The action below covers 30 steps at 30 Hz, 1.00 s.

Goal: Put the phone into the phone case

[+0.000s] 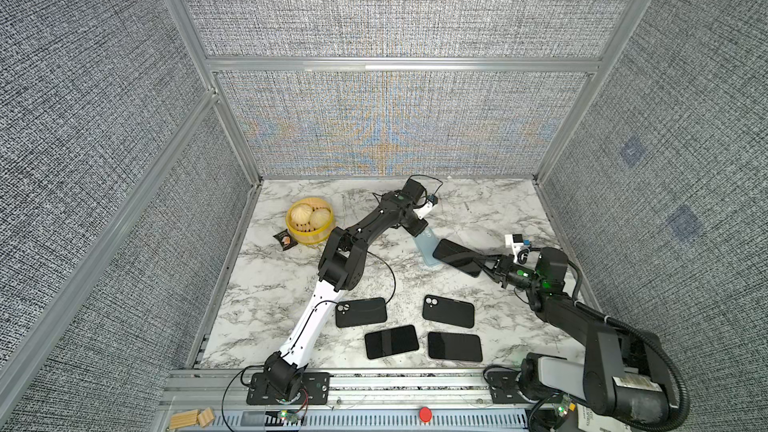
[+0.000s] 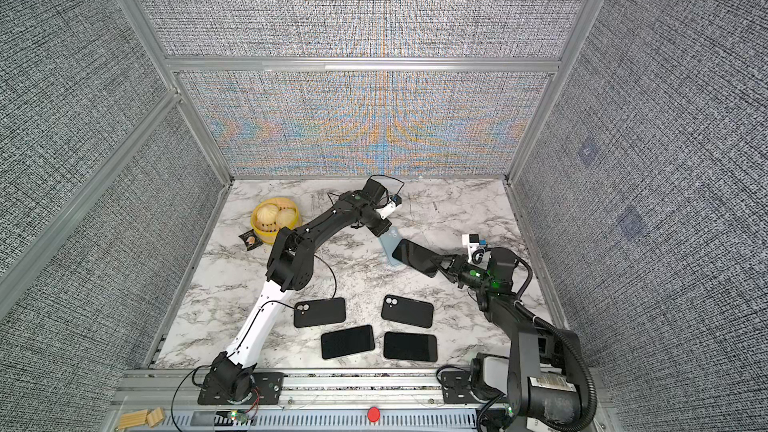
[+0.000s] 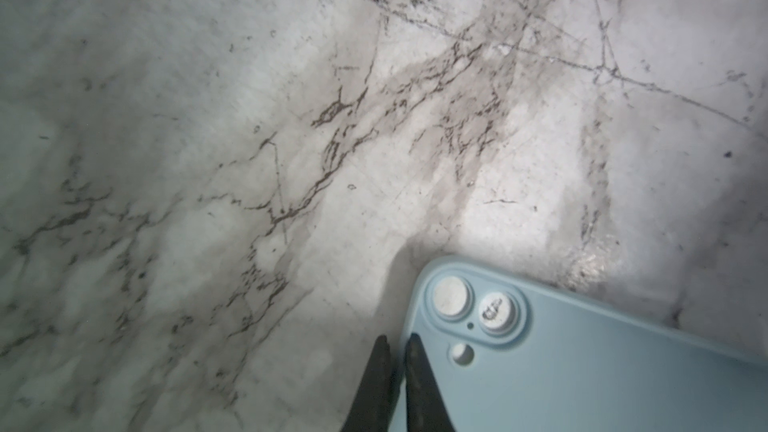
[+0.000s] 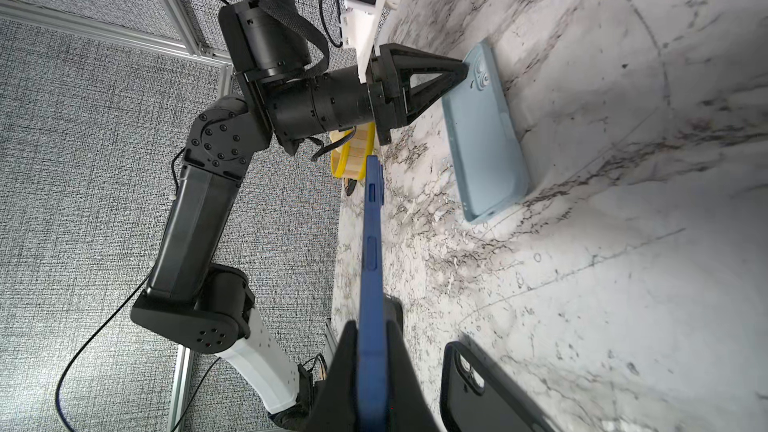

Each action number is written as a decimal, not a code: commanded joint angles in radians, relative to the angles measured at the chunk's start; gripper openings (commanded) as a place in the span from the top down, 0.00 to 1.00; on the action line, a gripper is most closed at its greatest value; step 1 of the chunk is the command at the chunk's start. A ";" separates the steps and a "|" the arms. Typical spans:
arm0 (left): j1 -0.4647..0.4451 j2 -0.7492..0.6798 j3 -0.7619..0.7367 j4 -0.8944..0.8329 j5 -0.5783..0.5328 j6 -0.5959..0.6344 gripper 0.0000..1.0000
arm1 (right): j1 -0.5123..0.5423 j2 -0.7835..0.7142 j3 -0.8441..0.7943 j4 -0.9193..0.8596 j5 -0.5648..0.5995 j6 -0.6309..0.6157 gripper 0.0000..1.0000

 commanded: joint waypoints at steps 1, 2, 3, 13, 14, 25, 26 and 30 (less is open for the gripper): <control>0.001 -0.030 -0.045 -0.045 -0.061 0.000 0.93 | 0.001 -0.008 0.021 -0.016 -0.013 -0.035 1.00; 0.001 -0.042 -0.062 -0.044 -0.085 -0.012 0.94 | 0.001 -0.011 0.025 -0.036 -0.009 -0.050 1.00; 0.000 -0.059 -0.083 -0.043 -0.118 -0.040 0.94 | 0.000 -0.015 0.031 -0.063 -0.006 -0.063 1.00; 0.004 -0.196 -0.280 -0.019 -0.223 -0.246 1.00 | 0.020 -0.014 0.084 -0.219 0.027 -0.158 1.00; 0.007 -0.210 -0.306 -0.011 -0.227 -0.285 1.00 | 0.027 -0.012 0.088 -0.224 0.032 -0.158 1.00; 0.029 -0.458 -0.744 0.140 -0.281 -0.680 1.00 | 0.162 0.080 0.258 -0.417 0.080 -0.240 1.00; 0.031 -0.475 -0.772 0.147 -0.284 -0.702 1.00 | 0.175 0.093 0.273 -0.419 0.076 -0.240 1.00; 0.033 -0.535 -0.855 0.159 -0.282 -0.775 1.00 | 0.208 0.150 0.320 -0.416 0.063 -0.235 1.00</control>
